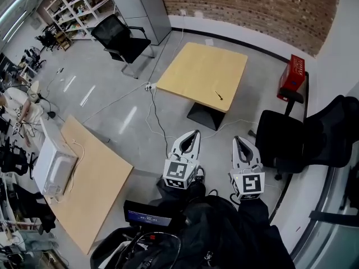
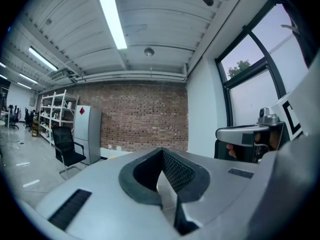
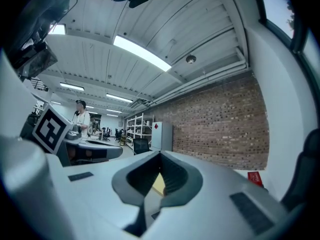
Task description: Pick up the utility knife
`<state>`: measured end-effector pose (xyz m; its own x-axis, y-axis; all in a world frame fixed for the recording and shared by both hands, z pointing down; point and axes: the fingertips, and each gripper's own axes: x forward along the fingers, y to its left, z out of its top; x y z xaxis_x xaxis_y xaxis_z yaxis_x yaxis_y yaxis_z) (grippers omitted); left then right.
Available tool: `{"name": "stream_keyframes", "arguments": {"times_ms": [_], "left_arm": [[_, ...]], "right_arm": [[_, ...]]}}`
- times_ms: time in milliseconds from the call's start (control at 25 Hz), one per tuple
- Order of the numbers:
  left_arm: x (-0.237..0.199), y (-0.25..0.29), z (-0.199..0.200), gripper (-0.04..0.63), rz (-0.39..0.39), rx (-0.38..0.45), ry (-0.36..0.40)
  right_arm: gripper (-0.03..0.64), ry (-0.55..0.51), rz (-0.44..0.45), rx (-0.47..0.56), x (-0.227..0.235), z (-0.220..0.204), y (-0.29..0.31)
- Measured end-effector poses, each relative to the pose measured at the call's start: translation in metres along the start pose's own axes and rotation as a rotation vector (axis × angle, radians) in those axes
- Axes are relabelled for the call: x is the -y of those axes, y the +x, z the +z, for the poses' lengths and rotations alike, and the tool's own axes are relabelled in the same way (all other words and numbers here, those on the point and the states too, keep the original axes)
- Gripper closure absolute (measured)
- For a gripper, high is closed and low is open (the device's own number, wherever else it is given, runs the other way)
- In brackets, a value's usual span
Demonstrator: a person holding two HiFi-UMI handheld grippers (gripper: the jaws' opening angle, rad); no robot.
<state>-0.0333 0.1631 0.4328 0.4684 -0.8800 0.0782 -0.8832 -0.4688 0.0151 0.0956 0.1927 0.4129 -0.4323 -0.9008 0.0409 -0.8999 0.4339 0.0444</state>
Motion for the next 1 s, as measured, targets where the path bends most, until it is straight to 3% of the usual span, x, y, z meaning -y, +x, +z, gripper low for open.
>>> {"name": "stream_keyframes", "arguments": {"times_ms": [360,720,1000], "left_arm": [[-0.017,0.045,0.008,0.595,-0.044,0.005,-0.036],[-0.07,0.094,0.01,0.595,-0.047,-0.023,-0.053],[-0.102,0.122,0.001,0.595,-0.064,-0.025,-0.026]], "right_arm": [[0.614,-0.016,-0.052,-0.013,0.025,0.0,0.033],[0.614,-0.041,-0.061,-0.037,0.029,0.001,0.099],[0.614,-0.033,-0.092,-0.07,0.036,-0.008,0.139]]}}
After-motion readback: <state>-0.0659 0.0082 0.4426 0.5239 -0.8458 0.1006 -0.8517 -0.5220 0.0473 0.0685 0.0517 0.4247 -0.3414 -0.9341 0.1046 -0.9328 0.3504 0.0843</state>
